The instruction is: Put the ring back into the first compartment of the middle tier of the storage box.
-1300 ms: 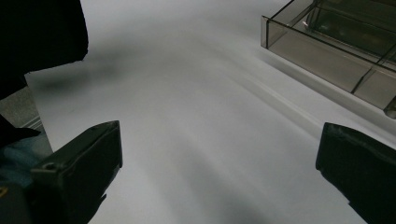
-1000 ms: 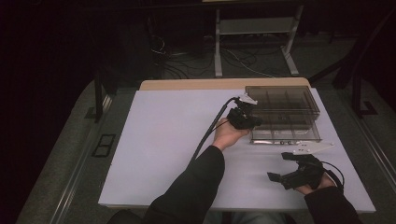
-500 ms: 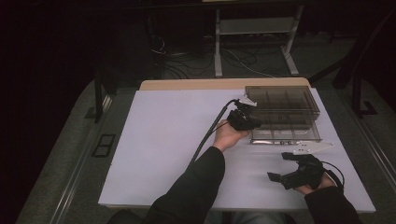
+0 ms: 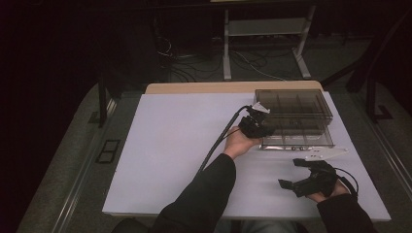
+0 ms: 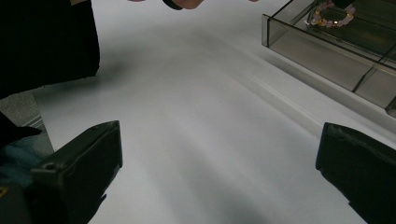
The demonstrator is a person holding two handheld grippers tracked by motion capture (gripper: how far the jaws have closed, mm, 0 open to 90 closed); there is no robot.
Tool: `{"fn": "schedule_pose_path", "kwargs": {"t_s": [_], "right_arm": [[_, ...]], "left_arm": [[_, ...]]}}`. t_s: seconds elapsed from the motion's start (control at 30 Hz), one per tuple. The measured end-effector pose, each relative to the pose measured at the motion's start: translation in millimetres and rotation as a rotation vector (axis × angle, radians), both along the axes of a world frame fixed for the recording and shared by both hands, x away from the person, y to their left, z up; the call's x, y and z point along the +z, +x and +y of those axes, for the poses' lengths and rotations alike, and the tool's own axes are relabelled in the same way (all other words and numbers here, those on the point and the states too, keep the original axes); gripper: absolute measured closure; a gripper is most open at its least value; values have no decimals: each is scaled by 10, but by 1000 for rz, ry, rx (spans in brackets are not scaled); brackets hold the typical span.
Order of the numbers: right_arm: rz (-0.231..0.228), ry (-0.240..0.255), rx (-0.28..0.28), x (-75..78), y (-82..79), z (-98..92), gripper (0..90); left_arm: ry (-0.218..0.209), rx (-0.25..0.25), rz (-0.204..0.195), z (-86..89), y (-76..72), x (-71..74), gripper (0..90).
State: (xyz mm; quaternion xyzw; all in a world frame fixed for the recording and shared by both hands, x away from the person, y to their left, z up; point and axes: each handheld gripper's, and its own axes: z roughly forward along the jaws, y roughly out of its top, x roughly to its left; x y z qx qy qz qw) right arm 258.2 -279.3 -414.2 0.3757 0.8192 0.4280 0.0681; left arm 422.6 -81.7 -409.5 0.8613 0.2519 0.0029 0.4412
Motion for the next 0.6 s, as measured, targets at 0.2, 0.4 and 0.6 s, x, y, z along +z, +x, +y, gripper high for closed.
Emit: {"fn": "schedule_pose_path", "kwargs": {"t_s": [0.2, 0.4, 0.6], "right_arm": [[1, 0, 0, -2, 1, 0, 0], [4, 1, -2, -2, -1, 0, 0], [6, 16, -22, 6, -28, -25, 0]], "left_arm": [[-6, -17, 17, -6, -13, 6, 774], [-20, -30, 12, -12, -54, 62, 648], [-50, -42, -5, -65, -173, 148, 564]]}}
